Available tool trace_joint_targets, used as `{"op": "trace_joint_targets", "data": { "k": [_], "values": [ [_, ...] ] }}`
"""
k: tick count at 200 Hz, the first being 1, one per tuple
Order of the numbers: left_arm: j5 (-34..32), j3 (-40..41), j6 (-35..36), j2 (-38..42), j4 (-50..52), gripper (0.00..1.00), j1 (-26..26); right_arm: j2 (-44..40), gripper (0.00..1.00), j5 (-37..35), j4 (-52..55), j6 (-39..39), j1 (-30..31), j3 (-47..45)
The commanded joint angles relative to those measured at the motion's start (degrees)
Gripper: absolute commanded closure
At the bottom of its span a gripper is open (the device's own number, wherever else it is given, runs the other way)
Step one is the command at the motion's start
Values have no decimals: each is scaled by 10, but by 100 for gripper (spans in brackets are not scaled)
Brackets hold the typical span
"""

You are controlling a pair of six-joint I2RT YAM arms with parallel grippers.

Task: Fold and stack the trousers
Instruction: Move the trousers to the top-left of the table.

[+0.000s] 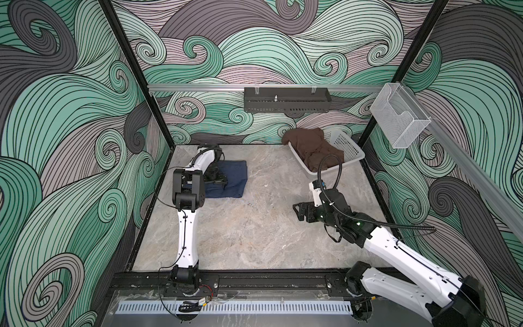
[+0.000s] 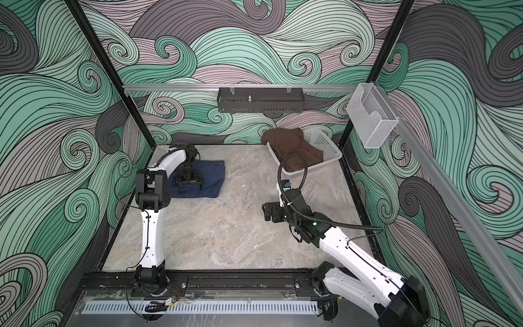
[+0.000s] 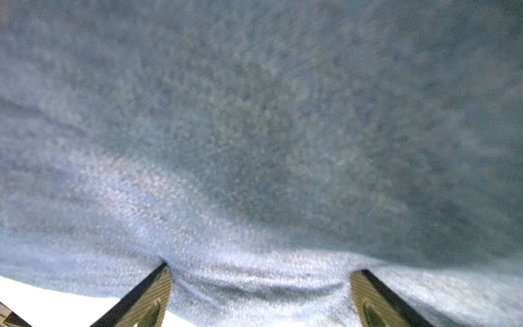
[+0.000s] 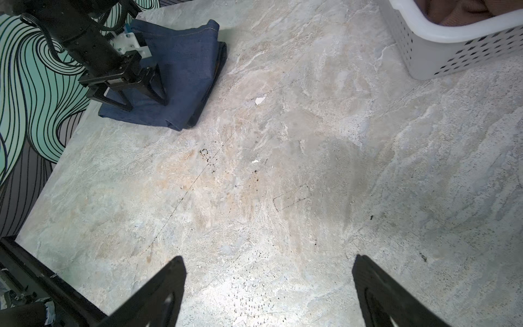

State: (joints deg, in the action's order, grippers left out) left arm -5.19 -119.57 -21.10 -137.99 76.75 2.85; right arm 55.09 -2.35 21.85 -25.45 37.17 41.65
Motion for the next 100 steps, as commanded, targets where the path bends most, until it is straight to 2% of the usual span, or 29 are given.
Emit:
{"op": "trace_joint_targets", "data": {
  "k": [1, 58, 100],
  "values": [
    [-51, -35, 8, -43, 33, 2, -34, 8, 8, 23, -9, 11, -14, 14],
    [-69, -178, 35, -115, 83, 2, -93, 66, 8, 60, -47, -3, -34, 17],
    [-91, -225, 52, -143, 63, 2, -117, 107, 8, 74, -68, -15, -36, 23]
  ]
}}
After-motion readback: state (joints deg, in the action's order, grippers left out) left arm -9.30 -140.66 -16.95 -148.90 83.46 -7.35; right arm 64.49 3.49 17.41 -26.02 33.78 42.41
